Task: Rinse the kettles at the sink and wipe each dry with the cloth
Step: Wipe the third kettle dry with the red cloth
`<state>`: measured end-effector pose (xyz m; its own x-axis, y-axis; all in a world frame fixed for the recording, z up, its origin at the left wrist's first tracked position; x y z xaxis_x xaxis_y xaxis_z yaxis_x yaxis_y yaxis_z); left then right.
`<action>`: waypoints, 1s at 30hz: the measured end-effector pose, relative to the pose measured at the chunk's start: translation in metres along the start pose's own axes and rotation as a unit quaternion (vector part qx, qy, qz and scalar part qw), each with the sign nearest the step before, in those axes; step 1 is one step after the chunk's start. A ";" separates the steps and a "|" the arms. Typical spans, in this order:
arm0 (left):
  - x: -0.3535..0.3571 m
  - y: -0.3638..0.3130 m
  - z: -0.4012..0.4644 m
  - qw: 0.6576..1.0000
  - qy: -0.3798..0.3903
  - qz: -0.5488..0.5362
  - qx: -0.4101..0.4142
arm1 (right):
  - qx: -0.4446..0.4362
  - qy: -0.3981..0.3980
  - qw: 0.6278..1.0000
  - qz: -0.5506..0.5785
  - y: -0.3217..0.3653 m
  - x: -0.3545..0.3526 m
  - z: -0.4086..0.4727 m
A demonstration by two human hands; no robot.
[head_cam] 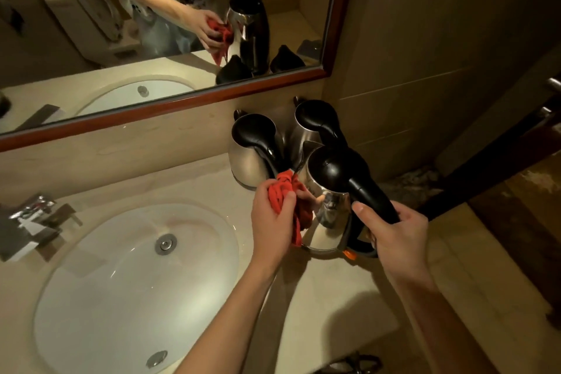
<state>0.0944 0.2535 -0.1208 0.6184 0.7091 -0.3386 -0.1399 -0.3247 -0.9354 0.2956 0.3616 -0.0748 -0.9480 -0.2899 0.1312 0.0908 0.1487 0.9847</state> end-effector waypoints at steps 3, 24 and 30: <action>0.010 0.001 0.002 0.999 0.018 0.032 0.011 | 0.017 -0.023 1.000 -0.001 -0.019 -0.009 0.006; 0.059 0.003 0.028 0.987 0.146 0.022 0.056 | -0.022 -0.088 0.995 -0.048 -0.054 -0.029 0.014; 0.042 0.027 0.038 0.967 0.088 0.219 0.096 | -0.043 -0.079 0.994 -0.062 -0.054 -0.028 0.007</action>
<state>0.0866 0.2982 -0.1640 0.5872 0.4061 -0.7002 -0.5493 -0.4355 -0.7132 0.3152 0.3678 -0.1327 -0.9891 -0.1472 -0.0039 -0.0095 0.0378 0.9992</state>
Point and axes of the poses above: each hand's wrist, its own z-axis towards the middle knuckle, its own x-axis out of the palm, y = z × x, the point moved 9 cm from there along z, towards the middle knuckle, and after that the axes turned 15 degrees about z, right-handed, at the moved point
